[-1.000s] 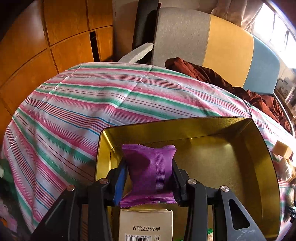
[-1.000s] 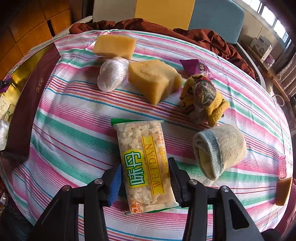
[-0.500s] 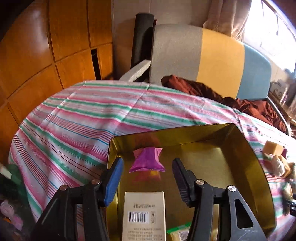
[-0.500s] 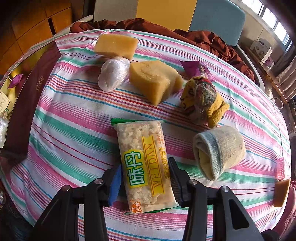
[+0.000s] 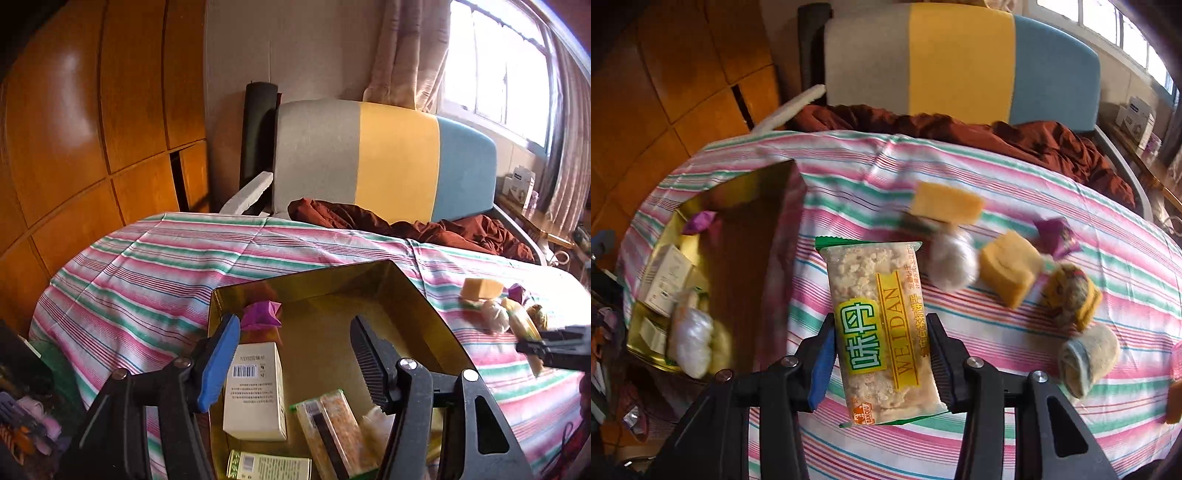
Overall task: Organize objects
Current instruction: 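Carry the WEIDAN packet into the gold tin and open the right gripper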
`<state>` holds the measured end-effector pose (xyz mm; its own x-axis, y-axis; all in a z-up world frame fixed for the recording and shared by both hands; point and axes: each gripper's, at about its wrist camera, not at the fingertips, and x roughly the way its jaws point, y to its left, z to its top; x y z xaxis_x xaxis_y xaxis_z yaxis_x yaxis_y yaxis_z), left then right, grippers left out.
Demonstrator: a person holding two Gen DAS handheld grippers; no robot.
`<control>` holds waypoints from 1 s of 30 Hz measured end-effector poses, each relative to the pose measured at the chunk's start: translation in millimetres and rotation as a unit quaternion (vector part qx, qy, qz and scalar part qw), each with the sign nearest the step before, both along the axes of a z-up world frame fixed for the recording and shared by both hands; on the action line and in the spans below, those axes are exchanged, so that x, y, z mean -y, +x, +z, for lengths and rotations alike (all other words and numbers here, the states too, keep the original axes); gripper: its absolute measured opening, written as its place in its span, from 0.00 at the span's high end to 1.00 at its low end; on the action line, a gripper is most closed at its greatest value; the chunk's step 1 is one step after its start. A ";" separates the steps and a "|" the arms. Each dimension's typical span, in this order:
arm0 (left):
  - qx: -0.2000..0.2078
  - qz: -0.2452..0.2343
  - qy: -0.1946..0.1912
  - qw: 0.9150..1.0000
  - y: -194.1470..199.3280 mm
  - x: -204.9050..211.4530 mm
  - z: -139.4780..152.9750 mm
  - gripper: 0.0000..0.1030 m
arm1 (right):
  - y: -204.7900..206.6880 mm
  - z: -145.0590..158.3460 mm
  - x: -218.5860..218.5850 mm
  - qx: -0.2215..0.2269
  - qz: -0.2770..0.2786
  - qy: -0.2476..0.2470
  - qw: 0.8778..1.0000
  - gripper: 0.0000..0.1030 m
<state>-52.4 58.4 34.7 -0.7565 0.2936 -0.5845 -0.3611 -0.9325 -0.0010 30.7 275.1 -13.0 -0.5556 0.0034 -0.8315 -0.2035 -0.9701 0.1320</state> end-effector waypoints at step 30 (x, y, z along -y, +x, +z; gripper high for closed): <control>-0.003 0.023 -0.029 0.999 19.2 35.4 -10.4 0.35 | -130.0 -48.3 144.5 0.062 0.072 -0.027 0.995 0.50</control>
<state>-33.2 23.0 24.4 -0.7723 0.2243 -0.5944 -0.3182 -0.9463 0.0564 -99.3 130.5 -61.2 -0.4395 -0.1159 -0.8907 -0.0807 -0.9825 0.1677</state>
